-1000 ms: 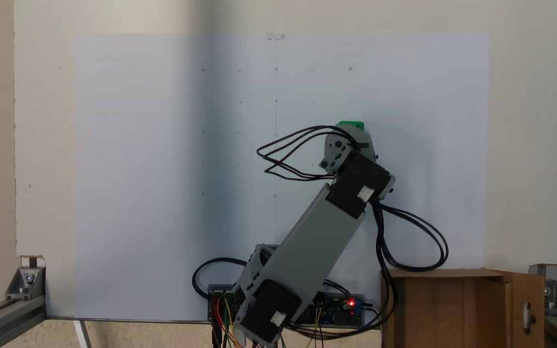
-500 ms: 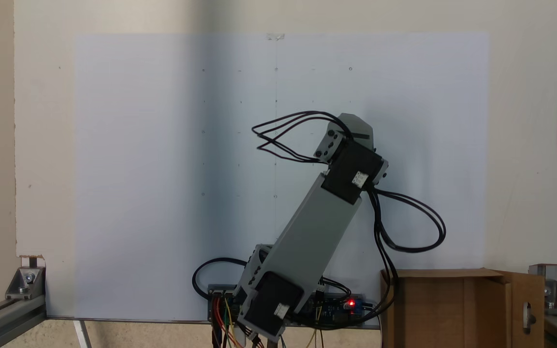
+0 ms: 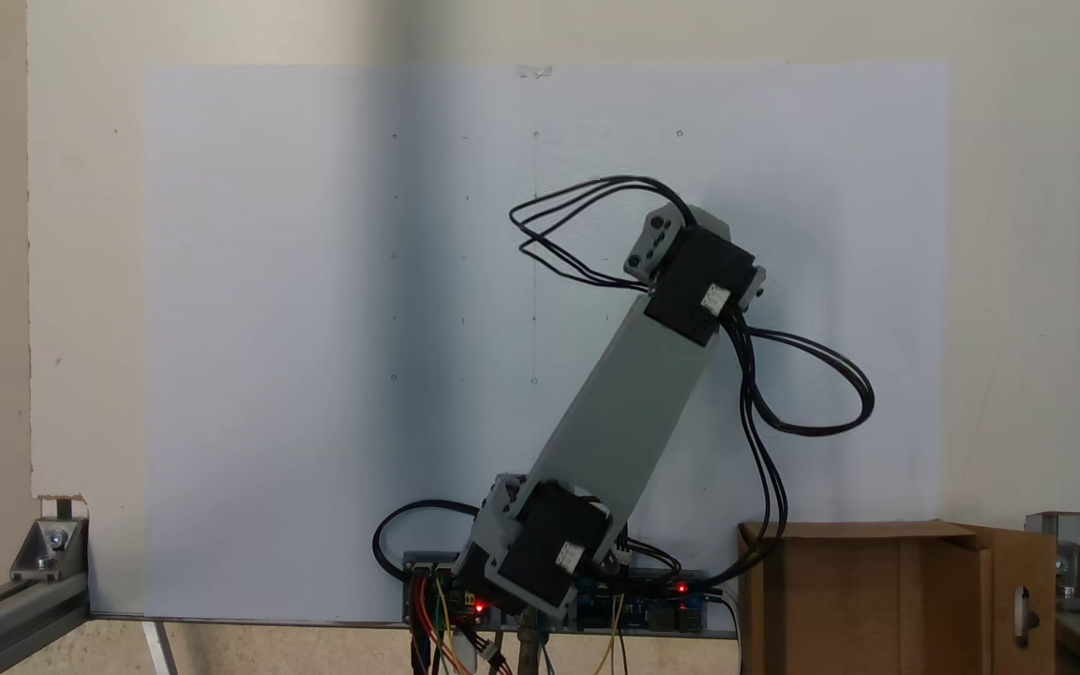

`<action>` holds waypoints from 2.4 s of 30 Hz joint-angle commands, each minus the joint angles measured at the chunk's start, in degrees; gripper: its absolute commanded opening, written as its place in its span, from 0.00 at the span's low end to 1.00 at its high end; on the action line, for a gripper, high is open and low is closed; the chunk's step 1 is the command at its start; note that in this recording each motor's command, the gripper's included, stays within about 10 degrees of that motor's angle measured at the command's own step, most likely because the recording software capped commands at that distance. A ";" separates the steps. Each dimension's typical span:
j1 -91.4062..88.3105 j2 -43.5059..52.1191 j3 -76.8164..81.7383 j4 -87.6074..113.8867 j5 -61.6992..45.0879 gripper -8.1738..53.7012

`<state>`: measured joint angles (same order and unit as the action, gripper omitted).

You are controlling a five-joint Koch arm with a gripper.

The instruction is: Grasp a green dice and put it in the bin.

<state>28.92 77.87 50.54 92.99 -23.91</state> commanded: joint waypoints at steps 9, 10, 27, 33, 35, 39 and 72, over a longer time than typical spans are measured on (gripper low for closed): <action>0.70 -0.97 -2.99 -2.20 -4.83 0.89; 0.70 -0.97 -2.90 -2.29 -5.10 0.89; 1.05 -1.49 -2.81 -6.33 -5.27 0.89; 1.32 -1.58 -0.79 -6.33 -5.27 0.88; 1.93 -1.58 -0.53 -6.42 -5.27 0.88; 2.29 -1.67 0.35 -6.33 -5.36 0.88; 1.85 -1.85 14.33 -21.53 -9.93 0.86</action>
<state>29.97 75.15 65.65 72.42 -28.56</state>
